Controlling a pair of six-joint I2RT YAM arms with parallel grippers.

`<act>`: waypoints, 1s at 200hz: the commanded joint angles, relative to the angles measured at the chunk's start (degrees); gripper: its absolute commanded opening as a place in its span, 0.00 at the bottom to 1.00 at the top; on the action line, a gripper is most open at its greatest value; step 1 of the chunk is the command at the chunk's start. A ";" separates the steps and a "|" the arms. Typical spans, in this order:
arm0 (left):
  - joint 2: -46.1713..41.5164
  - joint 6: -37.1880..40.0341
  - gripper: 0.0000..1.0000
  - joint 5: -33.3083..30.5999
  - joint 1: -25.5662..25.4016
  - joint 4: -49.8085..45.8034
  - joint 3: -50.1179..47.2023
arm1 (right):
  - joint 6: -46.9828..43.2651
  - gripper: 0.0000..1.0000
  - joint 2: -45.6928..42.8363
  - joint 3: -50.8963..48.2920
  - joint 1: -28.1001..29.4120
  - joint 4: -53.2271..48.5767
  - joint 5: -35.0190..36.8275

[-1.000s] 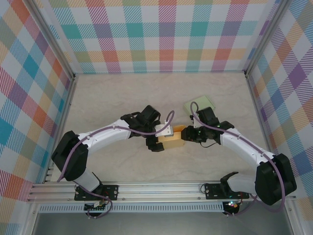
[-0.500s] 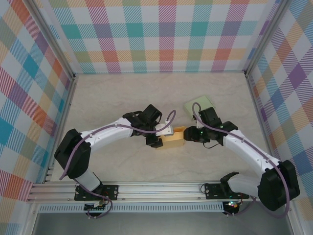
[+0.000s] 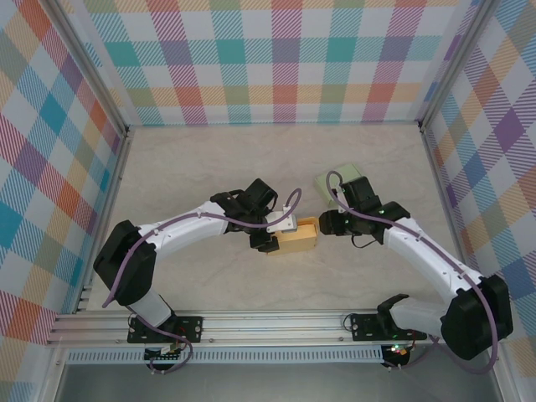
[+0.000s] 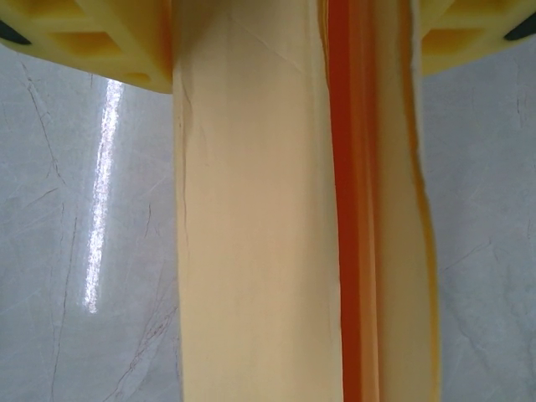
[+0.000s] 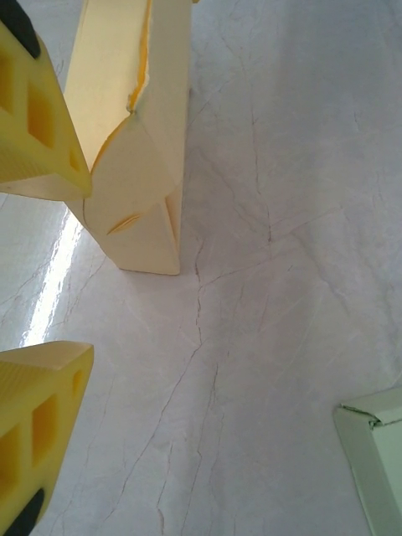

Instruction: Fold the paper box

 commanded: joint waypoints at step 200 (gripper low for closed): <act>0.57 0.68 0.57 0.29 -0.67 -2.05 1.42 | -4.78 0.23 4.46 5.89 4.54 1.17 -0.88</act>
